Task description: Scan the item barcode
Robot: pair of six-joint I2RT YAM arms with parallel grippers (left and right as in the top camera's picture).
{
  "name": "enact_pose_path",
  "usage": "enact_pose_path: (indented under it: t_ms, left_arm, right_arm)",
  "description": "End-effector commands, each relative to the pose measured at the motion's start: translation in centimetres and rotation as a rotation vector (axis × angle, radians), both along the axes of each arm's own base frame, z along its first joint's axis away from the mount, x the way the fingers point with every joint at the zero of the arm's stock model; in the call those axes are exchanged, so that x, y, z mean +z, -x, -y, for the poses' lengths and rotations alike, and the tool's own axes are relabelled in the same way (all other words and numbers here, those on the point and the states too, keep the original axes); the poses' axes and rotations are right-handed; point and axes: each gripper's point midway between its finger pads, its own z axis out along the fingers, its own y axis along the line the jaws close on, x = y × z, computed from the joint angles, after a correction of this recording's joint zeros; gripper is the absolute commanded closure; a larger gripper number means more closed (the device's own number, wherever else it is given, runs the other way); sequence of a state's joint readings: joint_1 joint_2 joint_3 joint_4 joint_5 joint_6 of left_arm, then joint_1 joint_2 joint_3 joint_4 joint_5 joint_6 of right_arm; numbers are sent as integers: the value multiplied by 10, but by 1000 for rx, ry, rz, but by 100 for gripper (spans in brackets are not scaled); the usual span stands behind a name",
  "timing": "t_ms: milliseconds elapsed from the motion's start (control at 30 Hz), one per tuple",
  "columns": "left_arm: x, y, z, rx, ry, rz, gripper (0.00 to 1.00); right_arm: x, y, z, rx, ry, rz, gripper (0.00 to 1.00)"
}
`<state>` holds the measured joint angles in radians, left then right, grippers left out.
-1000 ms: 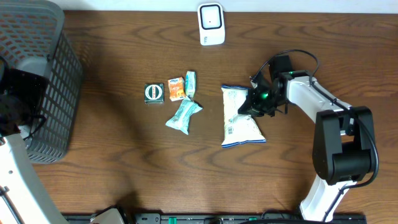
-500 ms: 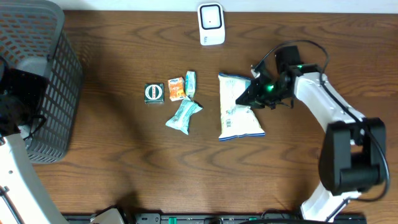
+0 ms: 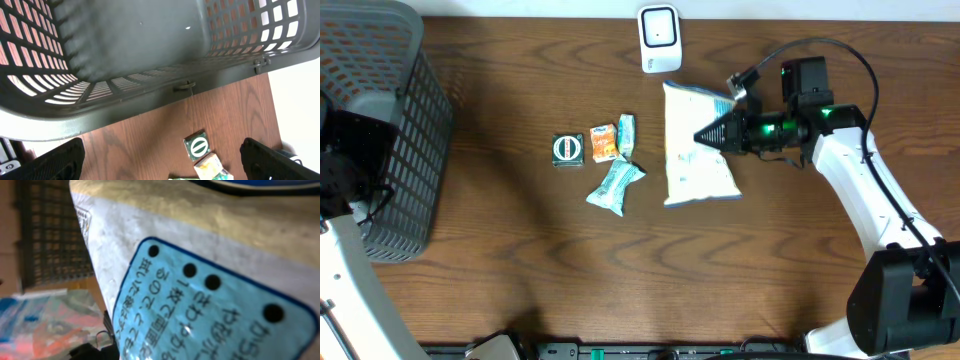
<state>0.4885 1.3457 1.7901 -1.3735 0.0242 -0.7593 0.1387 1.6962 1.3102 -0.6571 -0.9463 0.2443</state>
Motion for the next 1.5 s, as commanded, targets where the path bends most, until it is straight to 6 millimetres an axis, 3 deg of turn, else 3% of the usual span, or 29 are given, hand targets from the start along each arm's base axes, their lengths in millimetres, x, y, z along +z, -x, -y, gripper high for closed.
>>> enact_pose_path:
  t_ms: [0, 200, 567, 800, 1267, 1467]
  left_arm:
    - [1, 1, -2, 8, -3, -2, 2]
    - [1, 1, -2, 8, -4, -2, 2]
    - [1, 1, -2, 8, -3, -2, 2]
    - [1, 1, -2, 8, -3, -2, 3]
    - [1, 1, -2, 8, -4, -2, 2]
    - [1, 1, -2, 8, -4, -2, 2]
  right_arm:
    - [43, 1, -12, 66, -156, 70, 99]
    - [59, -14, -17, 28, -201, 94, 99]
    - [76, -13, -46, 84, -236, 178, 99]
    - [94, -20, -52, 66, -279, 210, 99]
    - [108, -6, -78, 68, -245, 274, 98]
    - [115, -9, -75, 42, -235, 304, 99]
